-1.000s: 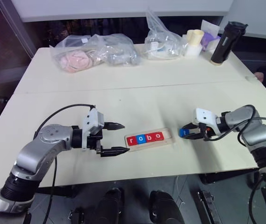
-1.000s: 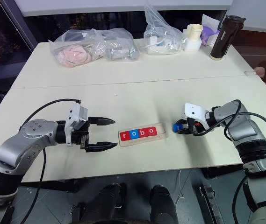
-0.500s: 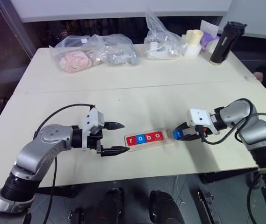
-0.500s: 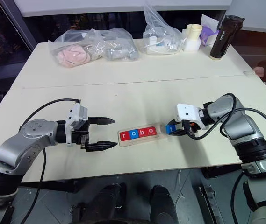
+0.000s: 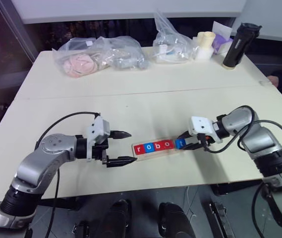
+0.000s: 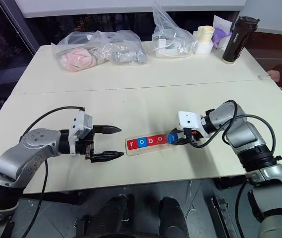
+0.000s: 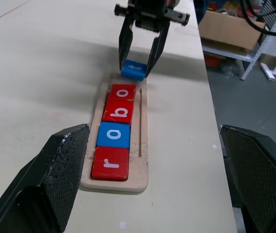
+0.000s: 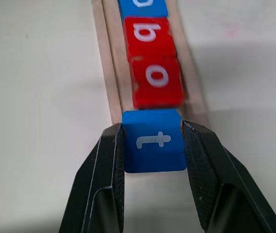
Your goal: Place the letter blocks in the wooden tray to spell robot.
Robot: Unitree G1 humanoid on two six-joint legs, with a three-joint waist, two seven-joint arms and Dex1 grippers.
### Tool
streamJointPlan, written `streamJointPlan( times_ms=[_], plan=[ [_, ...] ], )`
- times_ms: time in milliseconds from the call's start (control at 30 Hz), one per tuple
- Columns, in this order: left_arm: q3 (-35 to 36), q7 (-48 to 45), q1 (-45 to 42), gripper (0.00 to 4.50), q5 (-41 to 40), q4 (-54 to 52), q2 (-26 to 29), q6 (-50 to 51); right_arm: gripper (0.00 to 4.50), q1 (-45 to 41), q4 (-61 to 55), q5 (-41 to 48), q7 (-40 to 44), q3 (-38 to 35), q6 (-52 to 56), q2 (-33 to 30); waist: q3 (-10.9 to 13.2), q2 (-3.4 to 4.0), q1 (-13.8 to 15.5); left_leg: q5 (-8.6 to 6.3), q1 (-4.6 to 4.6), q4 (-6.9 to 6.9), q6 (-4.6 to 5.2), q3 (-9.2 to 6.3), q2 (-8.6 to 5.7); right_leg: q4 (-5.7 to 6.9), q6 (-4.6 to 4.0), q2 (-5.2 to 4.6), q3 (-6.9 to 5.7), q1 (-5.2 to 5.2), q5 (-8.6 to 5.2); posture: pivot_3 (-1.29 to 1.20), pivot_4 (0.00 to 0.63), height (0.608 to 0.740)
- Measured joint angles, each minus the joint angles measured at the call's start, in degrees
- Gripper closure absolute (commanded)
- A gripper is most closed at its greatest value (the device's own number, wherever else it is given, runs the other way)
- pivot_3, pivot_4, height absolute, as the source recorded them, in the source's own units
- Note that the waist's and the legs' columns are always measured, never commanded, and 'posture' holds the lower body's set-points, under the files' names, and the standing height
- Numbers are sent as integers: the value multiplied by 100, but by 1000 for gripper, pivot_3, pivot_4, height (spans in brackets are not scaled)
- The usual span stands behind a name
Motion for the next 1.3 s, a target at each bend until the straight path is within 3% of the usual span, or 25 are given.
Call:
streamJointPlan(
  times_ms=[1300],
  plan=[
    [102,74,25,0,-75,-81,-14,96,3354,-212,379,-244,-192,85,-177,210,0,0,-4,2,1,1,-3,0,0,4,10,12,1,-1,6,0,150,725]
  ],
)
